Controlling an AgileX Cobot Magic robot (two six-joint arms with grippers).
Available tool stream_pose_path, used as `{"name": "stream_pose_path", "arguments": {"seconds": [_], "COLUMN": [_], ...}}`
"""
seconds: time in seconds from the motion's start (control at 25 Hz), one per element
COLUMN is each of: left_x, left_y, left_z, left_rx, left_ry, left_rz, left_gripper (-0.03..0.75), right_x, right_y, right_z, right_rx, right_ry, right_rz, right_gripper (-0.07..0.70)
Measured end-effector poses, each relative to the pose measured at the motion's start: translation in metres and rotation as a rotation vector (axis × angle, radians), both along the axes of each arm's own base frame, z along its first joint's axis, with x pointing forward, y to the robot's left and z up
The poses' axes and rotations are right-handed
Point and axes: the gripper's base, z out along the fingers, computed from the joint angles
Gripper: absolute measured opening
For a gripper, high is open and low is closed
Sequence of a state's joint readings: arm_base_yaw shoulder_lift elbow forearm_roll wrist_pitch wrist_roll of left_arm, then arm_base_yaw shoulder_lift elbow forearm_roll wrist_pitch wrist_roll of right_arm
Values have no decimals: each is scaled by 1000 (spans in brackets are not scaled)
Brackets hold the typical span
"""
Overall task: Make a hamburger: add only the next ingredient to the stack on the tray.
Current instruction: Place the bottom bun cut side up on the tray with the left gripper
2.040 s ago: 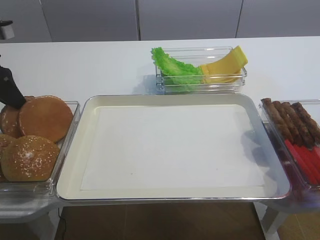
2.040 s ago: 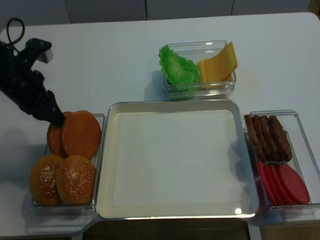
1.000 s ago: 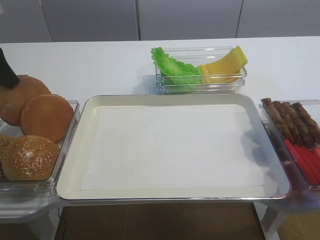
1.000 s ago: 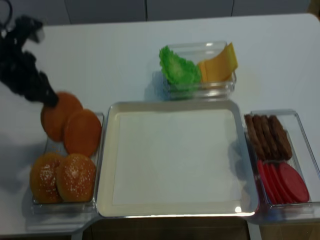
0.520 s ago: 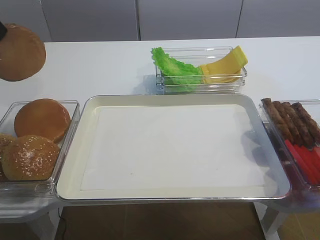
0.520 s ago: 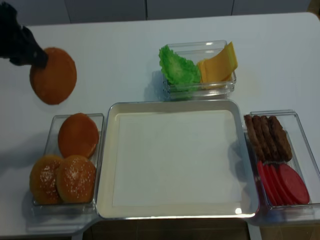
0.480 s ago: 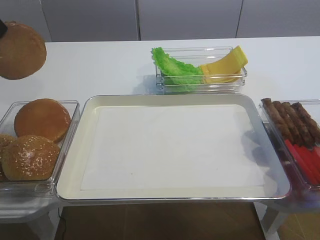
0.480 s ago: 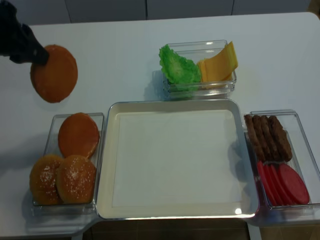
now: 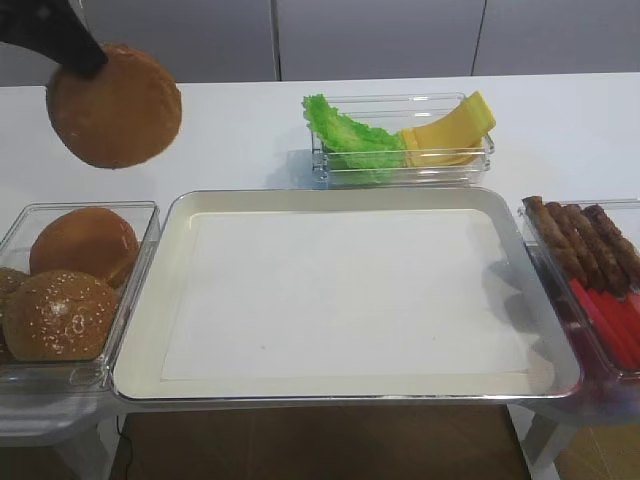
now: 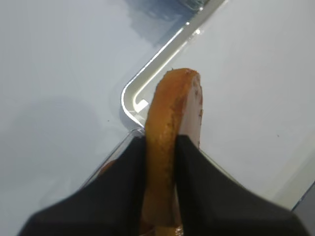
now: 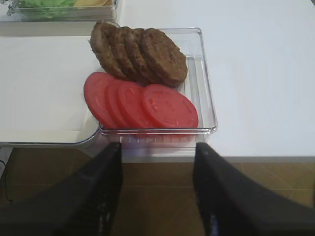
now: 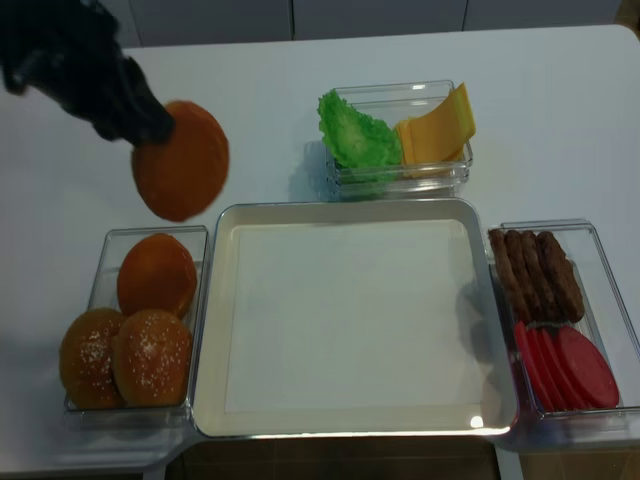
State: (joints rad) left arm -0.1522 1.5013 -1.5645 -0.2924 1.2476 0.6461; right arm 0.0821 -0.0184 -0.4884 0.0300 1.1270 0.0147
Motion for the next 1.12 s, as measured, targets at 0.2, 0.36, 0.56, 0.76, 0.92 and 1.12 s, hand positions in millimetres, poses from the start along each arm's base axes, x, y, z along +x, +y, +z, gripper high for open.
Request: {"name": "stream_pose_path", "arguments": {"seconds": [0.2,0.36,0.56,0.76,0.92,1.12], "left_x": [-15,-16,-15,-20,-26,-37], "left_y": [-47,-85,-128,-162,-187,-215], "left_z": [-4,-20,-43,-59,-69,-81], "left_rx": [87,160,237,311,367,425], "left_ry": [9,22,-12,-102,-184,-298], "left_rz": [-82,-117,-99,-69,-21,-9], "left_gripper": [132,132,132,132,132,132], "right_x": [0,0,0,0,0,0], "right_y": [0,0,0,0,0,0], "right_z": [0,0,0,0,0,0], "right_rx": [0,0,0,0,0,0], "right_ry": [0,0,0,0,0,0], "right_rz": [0,0,0,0,0,0], "right_gripper": [372,372,373,372,372,373]}}
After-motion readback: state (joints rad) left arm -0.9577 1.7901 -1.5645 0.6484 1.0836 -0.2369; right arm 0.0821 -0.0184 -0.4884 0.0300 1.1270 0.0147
